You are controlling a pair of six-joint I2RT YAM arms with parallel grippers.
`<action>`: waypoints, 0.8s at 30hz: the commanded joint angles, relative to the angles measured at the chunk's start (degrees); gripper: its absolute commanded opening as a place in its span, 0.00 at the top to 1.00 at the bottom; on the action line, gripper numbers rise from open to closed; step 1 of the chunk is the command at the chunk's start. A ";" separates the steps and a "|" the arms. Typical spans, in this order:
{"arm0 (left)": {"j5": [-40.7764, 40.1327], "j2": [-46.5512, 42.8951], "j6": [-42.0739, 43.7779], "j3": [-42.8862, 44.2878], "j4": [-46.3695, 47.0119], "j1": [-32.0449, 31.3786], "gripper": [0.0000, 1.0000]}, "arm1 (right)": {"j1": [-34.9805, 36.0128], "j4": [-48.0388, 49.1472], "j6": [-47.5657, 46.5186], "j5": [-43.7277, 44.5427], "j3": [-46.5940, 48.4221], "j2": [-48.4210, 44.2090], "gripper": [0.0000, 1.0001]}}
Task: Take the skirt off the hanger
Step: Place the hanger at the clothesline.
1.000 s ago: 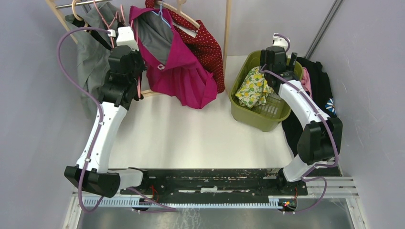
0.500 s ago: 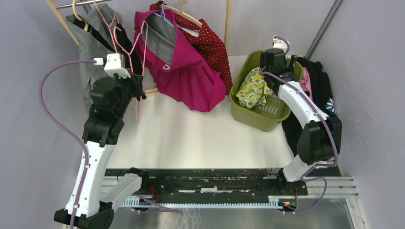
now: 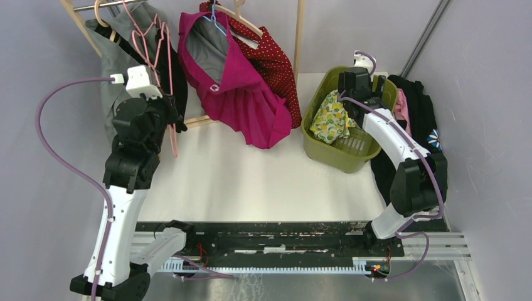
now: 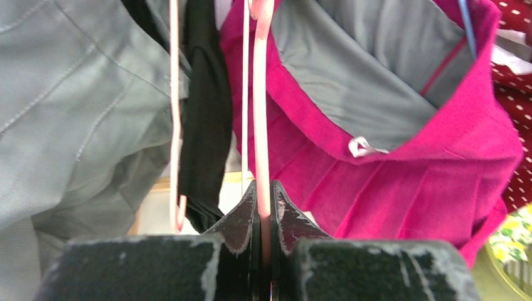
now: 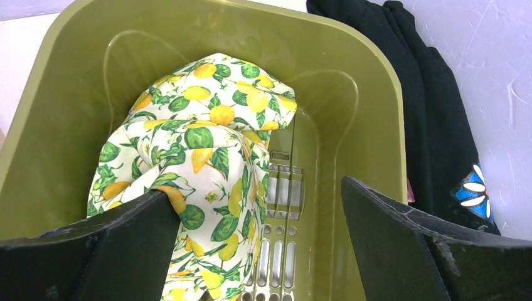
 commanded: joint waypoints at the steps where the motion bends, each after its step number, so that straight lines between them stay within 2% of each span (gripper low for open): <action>1: -9.34 4.13 4.80 3.36 5.45 0.23 0.97 | 0.37 2.88 0.56 0.80 0.36 -0.21 0.00; 13: -9.16 22.32 8.65 14.41 16.43 0.40 0.97 | 0.37 3.51 -0.15 0.53 0.39 0.04 0.00; 24: -8.44 27.78 9.46 16.45 22.00 2.30 0.97 | 0.41 4.03 -1.92 0.90 1.93 1.73 0.00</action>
